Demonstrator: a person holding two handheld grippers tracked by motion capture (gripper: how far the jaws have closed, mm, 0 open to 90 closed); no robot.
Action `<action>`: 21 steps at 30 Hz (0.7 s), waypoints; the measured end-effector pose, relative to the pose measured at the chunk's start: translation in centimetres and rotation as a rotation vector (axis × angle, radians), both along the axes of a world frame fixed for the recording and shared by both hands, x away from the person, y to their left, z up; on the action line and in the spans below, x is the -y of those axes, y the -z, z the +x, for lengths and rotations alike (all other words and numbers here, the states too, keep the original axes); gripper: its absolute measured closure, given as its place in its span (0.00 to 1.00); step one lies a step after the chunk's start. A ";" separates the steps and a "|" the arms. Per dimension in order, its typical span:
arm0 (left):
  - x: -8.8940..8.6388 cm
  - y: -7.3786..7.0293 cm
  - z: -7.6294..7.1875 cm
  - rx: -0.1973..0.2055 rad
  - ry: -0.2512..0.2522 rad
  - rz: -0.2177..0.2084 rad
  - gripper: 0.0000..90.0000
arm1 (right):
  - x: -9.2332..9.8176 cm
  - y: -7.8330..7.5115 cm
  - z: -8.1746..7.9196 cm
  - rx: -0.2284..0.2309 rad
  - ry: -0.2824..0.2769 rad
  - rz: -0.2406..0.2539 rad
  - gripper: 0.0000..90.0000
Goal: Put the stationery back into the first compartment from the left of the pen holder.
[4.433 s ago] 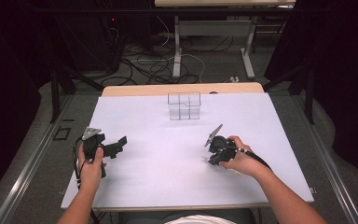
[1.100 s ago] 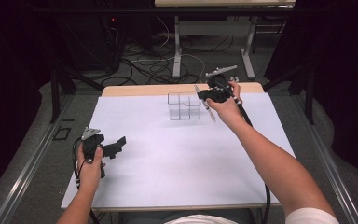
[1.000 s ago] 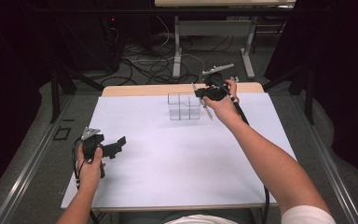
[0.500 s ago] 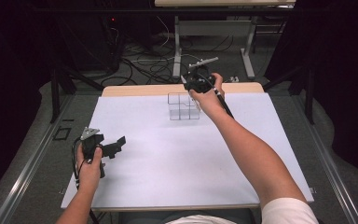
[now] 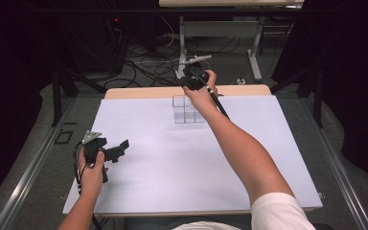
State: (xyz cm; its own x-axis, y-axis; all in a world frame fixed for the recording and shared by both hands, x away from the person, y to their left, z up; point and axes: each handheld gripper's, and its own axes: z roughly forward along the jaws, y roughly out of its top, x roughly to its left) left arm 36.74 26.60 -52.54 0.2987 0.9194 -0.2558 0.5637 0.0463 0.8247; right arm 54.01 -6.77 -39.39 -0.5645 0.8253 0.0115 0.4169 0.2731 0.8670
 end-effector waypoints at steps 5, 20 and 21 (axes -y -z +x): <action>-0.2 0.1 0.0 -0.001 -0.007 -0.013 0.01 | -0.6 0.4 0.8 0.014 0.014 0.028 0.89; -0.2 0.2 0.0 -0.002 -0.013 -0.031 0.02 | -1.3 0.9 2.0 0.062 0.015 0.044 0.89; -0.2 0.3 0.0 -0.002 -0.013 -0.032 0.02 | -1.3 1.0 2.1 0.063 0.016 0.039 0.89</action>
